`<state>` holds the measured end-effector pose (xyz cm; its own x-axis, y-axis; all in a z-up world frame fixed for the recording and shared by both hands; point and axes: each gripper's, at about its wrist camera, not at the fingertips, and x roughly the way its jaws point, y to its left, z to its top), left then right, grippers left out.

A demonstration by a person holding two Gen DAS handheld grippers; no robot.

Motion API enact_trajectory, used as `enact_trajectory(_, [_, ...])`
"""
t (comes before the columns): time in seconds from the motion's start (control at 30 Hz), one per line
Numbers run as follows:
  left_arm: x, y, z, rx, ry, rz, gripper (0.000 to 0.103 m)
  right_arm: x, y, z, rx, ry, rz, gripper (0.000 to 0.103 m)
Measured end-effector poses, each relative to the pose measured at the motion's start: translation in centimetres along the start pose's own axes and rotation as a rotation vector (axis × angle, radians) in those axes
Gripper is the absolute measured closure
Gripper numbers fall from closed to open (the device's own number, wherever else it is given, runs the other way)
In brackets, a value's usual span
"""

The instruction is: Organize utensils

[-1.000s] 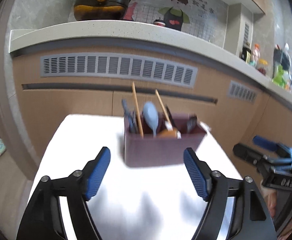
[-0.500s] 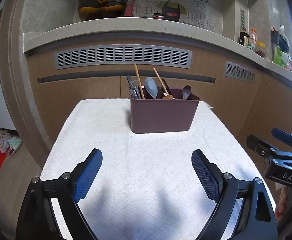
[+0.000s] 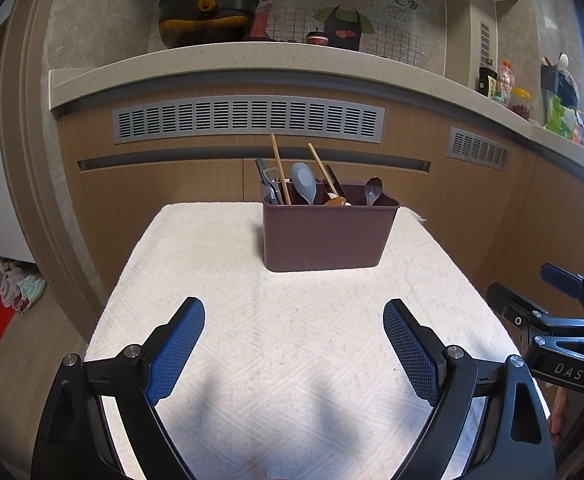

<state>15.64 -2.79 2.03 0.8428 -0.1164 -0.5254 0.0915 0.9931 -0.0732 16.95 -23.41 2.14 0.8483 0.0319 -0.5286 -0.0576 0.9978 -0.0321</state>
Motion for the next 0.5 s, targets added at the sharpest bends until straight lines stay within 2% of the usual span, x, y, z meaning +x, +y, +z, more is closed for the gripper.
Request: enact_trajectory(0.5, [-0.06,-0.07,-0.03,0.008,0.003,0.003,0.012,-0.38,0.14,-0.09,-0.004,-0.005,0.009,0.001])
